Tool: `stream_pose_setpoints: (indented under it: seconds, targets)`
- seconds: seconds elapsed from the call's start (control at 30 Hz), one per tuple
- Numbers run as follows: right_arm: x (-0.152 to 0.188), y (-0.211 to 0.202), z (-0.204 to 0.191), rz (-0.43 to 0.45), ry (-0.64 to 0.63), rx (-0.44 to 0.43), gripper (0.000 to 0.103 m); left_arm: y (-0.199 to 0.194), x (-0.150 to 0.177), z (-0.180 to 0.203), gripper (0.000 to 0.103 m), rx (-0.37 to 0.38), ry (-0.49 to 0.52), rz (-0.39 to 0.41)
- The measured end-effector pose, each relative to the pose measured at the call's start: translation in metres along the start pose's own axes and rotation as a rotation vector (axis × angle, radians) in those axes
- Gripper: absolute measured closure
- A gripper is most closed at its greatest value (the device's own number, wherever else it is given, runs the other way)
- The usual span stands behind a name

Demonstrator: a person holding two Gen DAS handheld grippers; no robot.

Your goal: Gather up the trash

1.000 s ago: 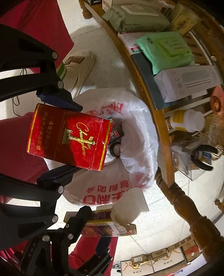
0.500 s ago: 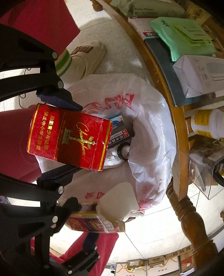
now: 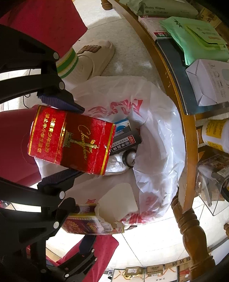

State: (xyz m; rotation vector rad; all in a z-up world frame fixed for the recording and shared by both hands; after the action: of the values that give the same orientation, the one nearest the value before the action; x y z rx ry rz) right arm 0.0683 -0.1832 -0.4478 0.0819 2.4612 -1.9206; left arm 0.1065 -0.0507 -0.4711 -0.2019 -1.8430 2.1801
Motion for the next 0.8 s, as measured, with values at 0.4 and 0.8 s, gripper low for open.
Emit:
stream_pose_setpoints:
  seconds: [0.4,0.8]
  targets:
    - [-0.001,-0.001,0.001,0.0,0.006,0.007,0.031,0.001,0.0,-0.005,0.032,-0.034,-0.011,-0.004]
    - [0.0,-0.017,0.0,0.047,-0.006,0.059,0.031,-0.017,0.001,-0.004,0.028,-0.049,-0.011,0.042]
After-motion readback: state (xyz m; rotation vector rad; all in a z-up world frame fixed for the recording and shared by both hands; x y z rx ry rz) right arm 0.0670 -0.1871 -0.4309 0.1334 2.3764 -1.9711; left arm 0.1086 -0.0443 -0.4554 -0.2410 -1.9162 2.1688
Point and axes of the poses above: each gripper's, at about its wrist camera, not at the fingertips, and y roughly the way its jaws point, z to its right, x to its underside, the point moved 4 cm from there along y, roughly the way its jaws point, and after that the axes turned 8 degrees about z, right-handed, at the moved point
